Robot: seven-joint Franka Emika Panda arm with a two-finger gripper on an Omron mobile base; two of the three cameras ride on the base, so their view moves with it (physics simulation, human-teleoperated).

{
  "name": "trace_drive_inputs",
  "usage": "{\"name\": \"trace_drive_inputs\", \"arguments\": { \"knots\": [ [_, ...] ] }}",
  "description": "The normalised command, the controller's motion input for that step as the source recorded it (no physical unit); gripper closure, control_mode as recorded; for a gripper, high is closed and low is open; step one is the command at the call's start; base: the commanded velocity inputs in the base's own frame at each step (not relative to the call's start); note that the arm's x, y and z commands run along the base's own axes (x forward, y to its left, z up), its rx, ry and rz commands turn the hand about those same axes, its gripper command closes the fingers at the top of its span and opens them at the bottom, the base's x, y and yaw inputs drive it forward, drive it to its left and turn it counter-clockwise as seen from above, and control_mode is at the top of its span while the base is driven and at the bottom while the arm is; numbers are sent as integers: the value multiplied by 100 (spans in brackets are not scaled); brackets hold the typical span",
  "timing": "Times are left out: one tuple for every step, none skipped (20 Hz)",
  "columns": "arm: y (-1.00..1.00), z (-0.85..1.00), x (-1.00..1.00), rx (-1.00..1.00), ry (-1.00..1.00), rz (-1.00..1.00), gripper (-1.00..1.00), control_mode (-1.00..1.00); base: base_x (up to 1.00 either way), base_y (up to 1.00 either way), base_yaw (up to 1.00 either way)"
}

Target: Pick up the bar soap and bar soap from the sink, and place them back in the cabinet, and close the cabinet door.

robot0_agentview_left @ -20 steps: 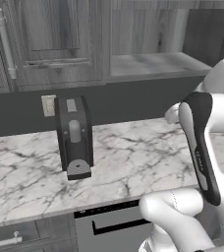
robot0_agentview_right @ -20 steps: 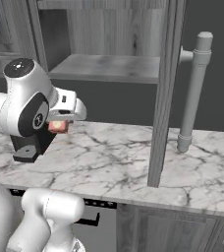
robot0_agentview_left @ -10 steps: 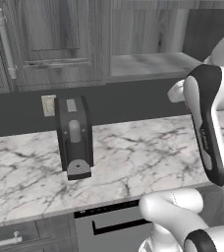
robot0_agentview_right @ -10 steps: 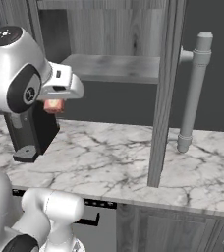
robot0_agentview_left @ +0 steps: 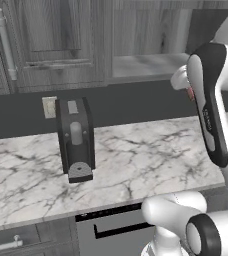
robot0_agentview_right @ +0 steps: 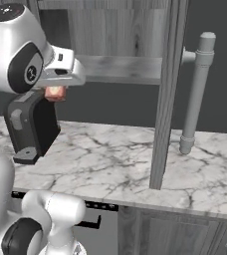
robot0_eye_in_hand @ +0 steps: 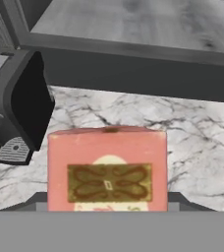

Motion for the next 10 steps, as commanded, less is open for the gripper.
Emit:
{"name": "trace_drive_inputs", "arguments": {
  "knots": [
    [0, 22, 21, 0, 1, 0, 100, -100, 0, 0, 0],
    [0, 19, 23, 0, 0, 0, 100, -100, 0, 0, 0],
    [0, 19, 20, 0, 0, 0, 100, -100, 0, 0, 0],
    [0, 18, 18, 0, 0, 0, 100, -100, 0, 0, 0],
    [0, 19, 17, 0, 0, 0, 100, -100, 0, 0, 0],
    [0, 20, 19, 0, 0, 0, 100, -100, 0, 0, 0],
    [0, 22, 21, 0, 0, 0, 100, -100, 0, 0, 0],
    [0, 25, 23, 0, 0, 0, 100, -100, 0, 0, 0],
    [0, 26, 24, 0, 0, 0, 100, -100, 0, 0, 0],
    [0, 27, 21, 0, 0, 0, 100, -100, 0, 0, 0]
  ]
}}
